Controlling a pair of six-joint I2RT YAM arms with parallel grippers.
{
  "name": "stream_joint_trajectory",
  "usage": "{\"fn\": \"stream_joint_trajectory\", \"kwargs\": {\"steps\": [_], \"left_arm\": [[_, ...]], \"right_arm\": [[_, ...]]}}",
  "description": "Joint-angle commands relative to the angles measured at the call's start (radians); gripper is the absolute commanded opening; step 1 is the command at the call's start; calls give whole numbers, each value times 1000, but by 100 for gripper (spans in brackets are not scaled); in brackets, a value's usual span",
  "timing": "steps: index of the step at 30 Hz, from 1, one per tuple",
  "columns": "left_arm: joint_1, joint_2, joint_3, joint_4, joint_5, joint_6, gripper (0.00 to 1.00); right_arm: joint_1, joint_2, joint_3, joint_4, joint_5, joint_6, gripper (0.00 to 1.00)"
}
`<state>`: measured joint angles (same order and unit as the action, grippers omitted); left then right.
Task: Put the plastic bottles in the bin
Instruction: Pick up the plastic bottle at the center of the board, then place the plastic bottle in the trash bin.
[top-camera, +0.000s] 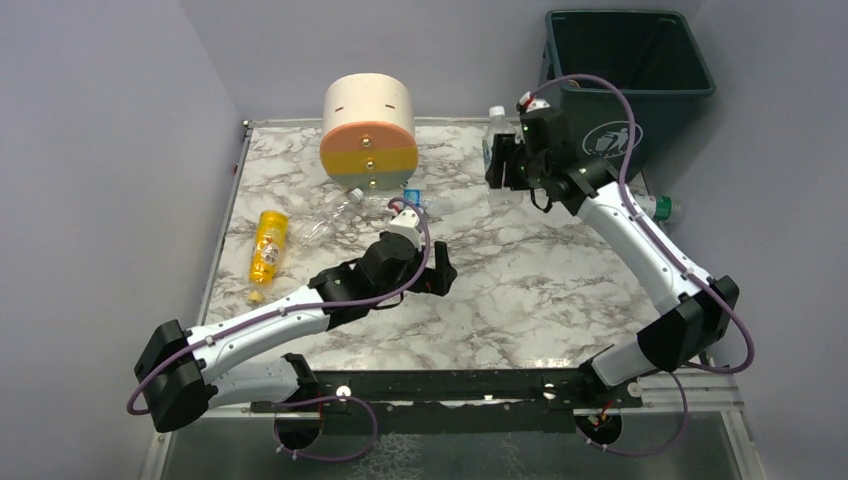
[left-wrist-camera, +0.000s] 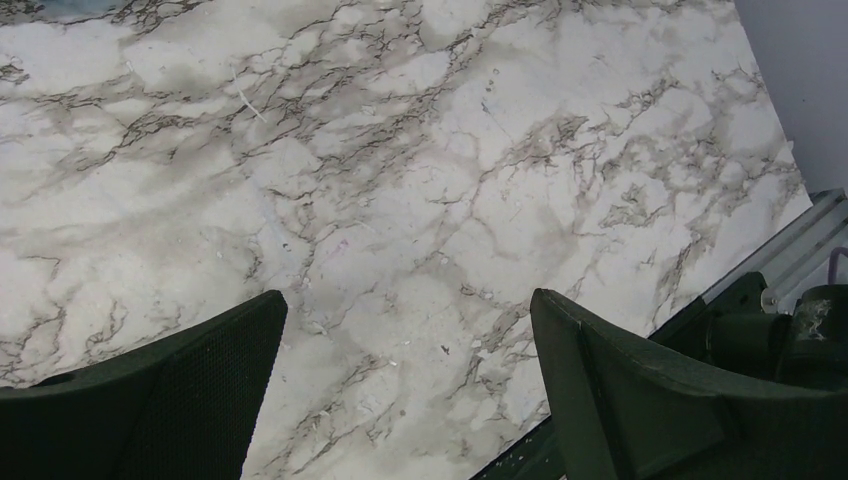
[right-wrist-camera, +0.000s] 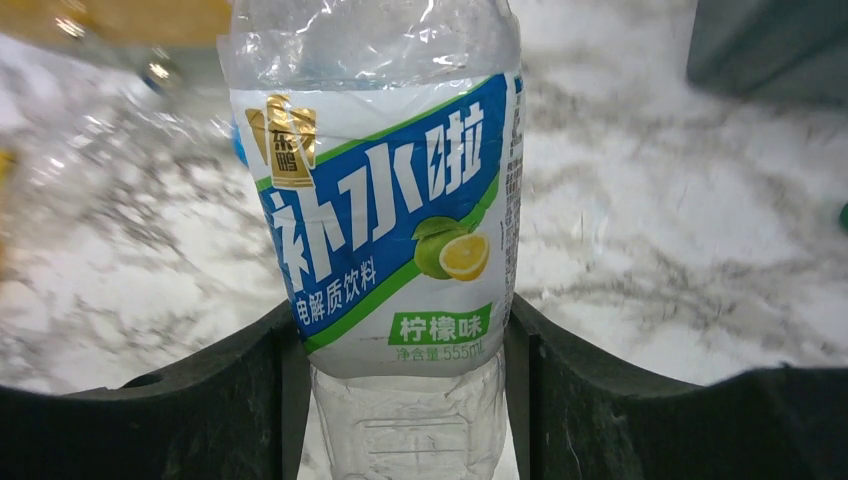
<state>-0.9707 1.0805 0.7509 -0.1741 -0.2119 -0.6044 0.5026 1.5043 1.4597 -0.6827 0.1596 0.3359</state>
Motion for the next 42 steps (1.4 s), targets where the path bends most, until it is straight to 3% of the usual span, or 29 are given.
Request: {"fn": "stream_joint_trajectory", "kwargs": {"steps": [1, 9, 13, 22, 32, 42], "left_arm": [[2, 67, 75, 36, -14, 5, 99], [3, 131, 112, 63, 23, 17, 99], [3, 112, 96, 75, 28, 12, 99], [2, 55, 61, 102, 48, -10, 99], [3, 65, 77, 98, 72, 7, 99], [3, 35, 102, 50, 48, 22, 99]], "right_arm": [[-16, -15, 198, -55, -22, -57, 60], [-77, 103, 563, -104, -34, -90, 62], [-180, 153, 671, -80, -100, -89, 63], [-496, 206, 727, 93, -369, 15, 63], [-628, 295, 769, 189, -477, 83, 64], [-665, 394, 783, 313, -528, 176, 65]]}}
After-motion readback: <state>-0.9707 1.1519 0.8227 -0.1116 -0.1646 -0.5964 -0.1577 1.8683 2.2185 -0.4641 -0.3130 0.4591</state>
